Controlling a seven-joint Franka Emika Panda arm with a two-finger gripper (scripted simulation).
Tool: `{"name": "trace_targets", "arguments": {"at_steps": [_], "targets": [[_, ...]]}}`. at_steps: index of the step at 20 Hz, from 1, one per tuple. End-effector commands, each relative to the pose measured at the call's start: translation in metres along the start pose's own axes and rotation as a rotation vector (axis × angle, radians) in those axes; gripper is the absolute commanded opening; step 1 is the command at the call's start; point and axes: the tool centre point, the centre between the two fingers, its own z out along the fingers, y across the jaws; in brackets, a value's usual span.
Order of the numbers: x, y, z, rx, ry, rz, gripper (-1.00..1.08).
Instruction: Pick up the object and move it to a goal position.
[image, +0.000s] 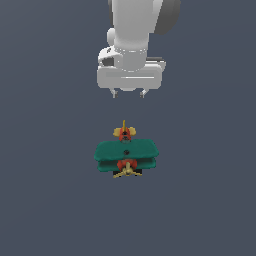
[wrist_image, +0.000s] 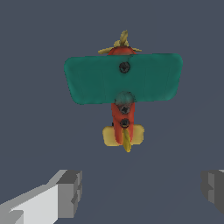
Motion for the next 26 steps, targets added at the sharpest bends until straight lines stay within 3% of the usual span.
{"name": "trace_targets", "arguments": {"at_steps": [1,13,26], "targets": [[0.0,0.0,0.0,0.0,0.0,0.0,0.28],[0.005,0.002,-0.028,0.011,0.048,-0.009,0.28],[0.01,0.01,-0.116,0.067,0.198,-0.041,0.28]]}}
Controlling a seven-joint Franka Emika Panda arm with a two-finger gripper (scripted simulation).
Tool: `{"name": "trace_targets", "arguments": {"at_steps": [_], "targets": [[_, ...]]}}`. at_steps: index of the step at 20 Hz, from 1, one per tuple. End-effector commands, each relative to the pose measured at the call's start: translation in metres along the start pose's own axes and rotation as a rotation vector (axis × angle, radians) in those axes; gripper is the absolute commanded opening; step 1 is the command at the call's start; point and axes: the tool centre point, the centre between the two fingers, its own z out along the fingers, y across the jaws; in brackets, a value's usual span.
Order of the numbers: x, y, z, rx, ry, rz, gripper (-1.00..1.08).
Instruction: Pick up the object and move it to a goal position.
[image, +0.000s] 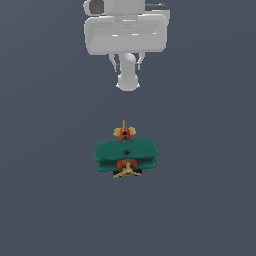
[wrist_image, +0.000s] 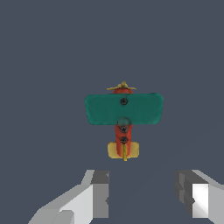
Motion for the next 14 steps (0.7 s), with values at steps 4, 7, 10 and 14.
{"name": "trace_targets", "arguments": {"at_steps": [4,7,10,14], "targets": [[0.006,0.003,-0.041,0.035,0.072,-0.016,0.28],[0.008,0.006,-0.063,0.057,0.11,-0.024,0.28],[0.009,0.009,-0.085,0.081,0.147,-0.032,0.28],[0.009,0.014,-0.112,0.115,0.197,-0.043,0.28]]}}
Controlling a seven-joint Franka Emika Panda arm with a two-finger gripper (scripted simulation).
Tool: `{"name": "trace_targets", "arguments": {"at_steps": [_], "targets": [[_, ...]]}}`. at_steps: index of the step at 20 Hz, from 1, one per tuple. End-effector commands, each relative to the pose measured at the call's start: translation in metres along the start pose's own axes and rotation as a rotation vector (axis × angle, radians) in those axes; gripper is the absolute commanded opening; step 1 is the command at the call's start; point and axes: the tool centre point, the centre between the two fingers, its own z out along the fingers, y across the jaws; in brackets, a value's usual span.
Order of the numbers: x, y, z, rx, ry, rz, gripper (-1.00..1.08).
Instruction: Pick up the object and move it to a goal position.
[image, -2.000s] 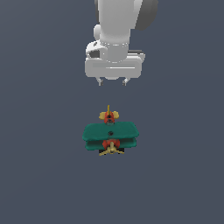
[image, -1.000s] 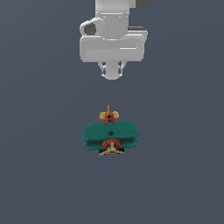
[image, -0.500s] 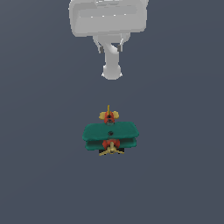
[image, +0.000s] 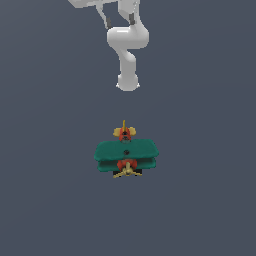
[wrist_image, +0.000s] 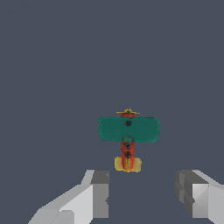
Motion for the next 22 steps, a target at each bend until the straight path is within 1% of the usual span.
{"name": "trace_targets", "arguments": {"at_steps": [1,12,22], "targets": [[0.003,0.002,-0.017,0.023,0.031,-0.007,0.28],[0.008,0.019,-0.084,0.134,0.158,-0.03,0.28],[0.008,0.047,-0.131,0.252,0.26,-0.044,0.28]]}}
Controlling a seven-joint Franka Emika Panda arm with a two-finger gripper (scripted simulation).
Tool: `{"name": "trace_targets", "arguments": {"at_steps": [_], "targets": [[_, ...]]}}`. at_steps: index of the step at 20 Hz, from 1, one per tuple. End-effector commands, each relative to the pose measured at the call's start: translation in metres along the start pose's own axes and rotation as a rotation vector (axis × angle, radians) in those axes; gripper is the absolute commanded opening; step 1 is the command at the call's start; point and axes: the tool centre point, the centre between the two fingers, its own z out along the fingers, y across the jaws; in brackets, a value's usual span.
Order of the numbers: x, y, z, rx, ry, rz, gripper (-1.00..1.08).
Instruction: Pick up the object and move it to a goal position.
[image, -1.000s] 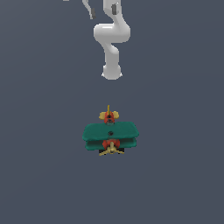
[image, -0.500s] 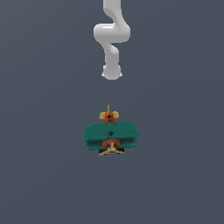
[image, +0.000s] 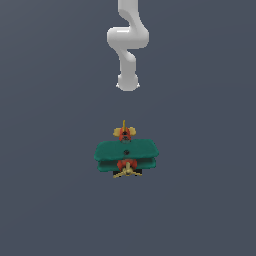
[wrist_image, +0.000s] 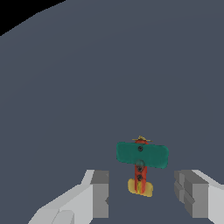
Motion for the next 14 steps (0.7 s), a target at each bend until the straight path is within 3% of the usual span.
{"name": "trace_targets", "arguments": {"at_steps": [1,14], "targets": [[0.002,0.006,-0.011,0.031,0.025,-0.002,0.28],[0.005,0.048,-0.052,0.199,0.136,0.003,0.28]]}}
